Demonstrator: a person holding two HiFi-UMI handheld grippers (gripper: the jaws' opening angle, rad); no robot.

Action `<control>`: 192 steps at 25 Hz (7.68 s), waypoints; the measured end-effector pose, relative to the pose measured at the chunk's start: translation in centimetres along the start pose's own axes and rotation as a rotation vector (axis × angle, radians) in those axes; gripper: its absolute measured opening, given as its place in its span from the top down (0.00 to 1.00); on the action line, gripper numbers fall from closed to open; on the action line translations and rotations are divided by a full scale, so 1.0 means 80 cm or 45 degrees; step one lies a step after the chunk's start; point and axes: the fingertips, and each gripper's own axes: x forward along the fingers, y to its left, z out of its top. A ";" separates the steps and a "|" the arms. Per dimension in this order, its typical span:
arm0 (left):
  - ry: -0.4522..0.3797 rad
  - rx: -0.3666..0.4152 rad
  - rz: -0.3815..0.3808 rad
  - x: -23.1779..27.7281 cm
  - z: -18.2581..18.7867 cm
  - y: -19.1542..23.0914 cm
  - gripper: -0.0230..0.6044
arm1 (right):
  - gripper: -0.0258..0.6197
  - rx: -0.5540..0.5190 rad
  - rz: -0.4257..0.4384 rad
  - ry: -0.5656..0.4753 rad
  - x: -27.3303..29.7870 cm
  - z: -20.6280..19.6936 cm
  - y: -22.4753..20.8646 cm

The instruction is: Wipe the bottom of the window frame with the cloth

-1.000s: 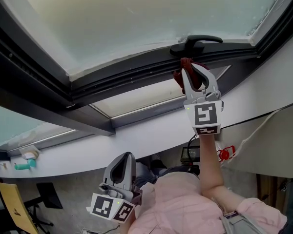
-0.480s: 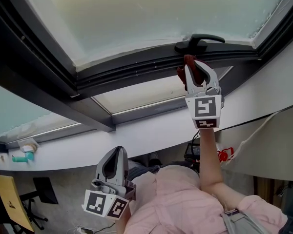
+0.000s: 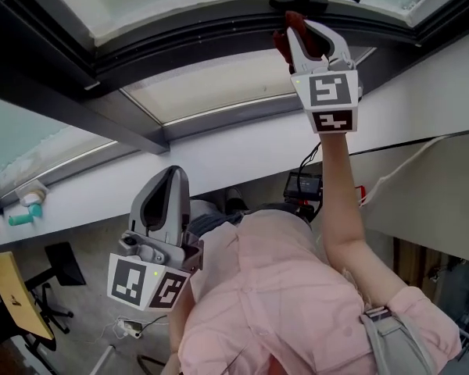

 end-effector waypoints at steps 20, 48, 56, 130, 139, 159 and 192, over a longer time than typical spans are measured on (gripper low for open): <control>0.008 -0.016 0.021 -0.039 0.011 0.018 0.97 | 0.86 0.087 -0.124 0.070 -0.013 -0.029 -0.034; -0.086 0.032 0.085 -0.103 0.067 0.103 0.97 | 0.86 -0.189 0.650 -0.296 -0.005 0.177 0.395; -0.114 0.016 0.154 -0.131 0.079 0.148 0.97 | 0.86 -0.354 0.562 -0.215 0.054 0.178 0.434; 0.052 -0.020 -0.147 -0.033 0.049 0.115 0.97 | 0.86 -0.229 0.303 -0.072 0.063 0.096 0.318; 0.061 -0.019 -0.268 0.000 0.047 0.082 0.97 | 0.86 -0.108 0.418 -0.084 0.064 0.109 0.333; 0.012 0.019 -0.182 0.002 0.054 0.081 0.97 | 0.86 -0.209 0.357 -0.108 0.054 0.099 0.306; -0.010 0.013 -0.065 -0.001 0.045 0.071 0.97 | 0.86 -0.178 0.376 -0.107 0.045 0.080 0.274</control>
